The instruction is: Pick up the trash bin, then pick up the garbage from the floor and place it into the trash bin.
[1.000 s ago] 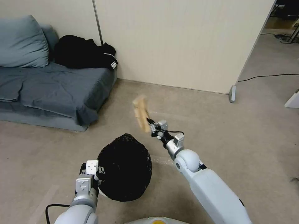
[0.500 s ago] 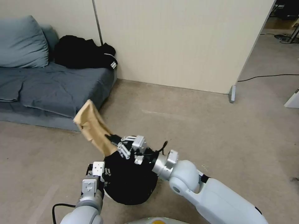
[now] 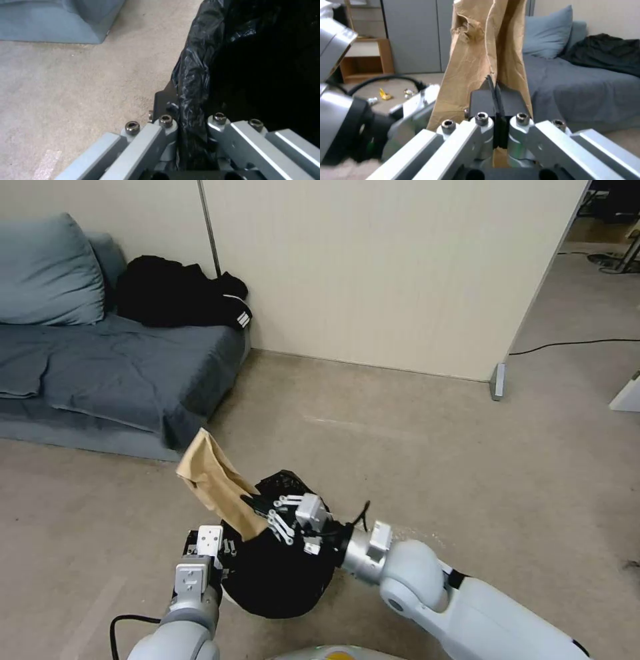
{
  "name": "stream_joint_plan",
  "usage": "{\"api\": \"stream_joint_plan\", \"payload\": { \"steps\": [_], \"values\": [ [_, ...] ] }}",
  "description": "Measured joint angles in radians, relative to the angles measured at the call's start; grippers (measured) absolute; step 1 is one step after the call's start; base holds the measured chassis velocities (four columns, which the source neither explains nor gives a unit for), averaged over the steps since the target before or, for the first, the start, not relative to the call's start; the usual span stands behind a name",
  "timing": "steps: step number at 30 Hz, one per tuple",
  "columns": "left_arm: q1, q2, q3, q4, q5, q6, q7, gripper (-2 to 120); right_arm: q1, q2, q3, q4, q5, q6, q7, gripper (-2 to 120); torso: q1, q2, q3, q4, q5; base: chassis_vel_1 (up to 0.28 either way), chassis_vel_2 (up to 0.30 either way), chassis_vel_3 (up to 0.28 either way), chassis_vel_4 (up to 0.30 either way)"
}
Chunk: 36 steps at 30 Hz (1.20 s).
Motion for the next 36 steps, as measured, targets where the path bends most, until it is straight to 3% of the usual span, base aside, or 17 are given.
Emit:
{"api": "stream_joint_plan", "payload": {
  "steps": [19, 32, 36],
  "values": [
    [-0.025, 0.004, -0.031, -0.006, -0.026, 0.008, 0.001, 3, -0.137, -0.038, 0.066, 0.003, -0.079, 0.014, -0.017, 0, 0.0, 0.0, 0.0, 0.0001, 0.0, 0.0, 0.0, 0.0, 0.0],
    [-0.019, 0.0, -0.032, -0.022, -0.033, 0.012, 0.001, 3, -0.145, -0.042, 0.072, 0.001, -0.113, 0.013, -0.027, 41, 0.0, 0.0, 0.0, 0.0001, 0.0, 0.0, 0.0, 0.0, 0.0],
    [-0.009, -0.006, -0.026, -0.024, -0.029, 0.012, 0.001, 3, -0.146, -0.042, 0.077, 0.008, -0.116, 0.012, -0.031, 60, 0.0, 0.0, 0.0, 0.0001, -0.0001, 0.0, 0.0, 0.0, 0.0]
  ]
}}
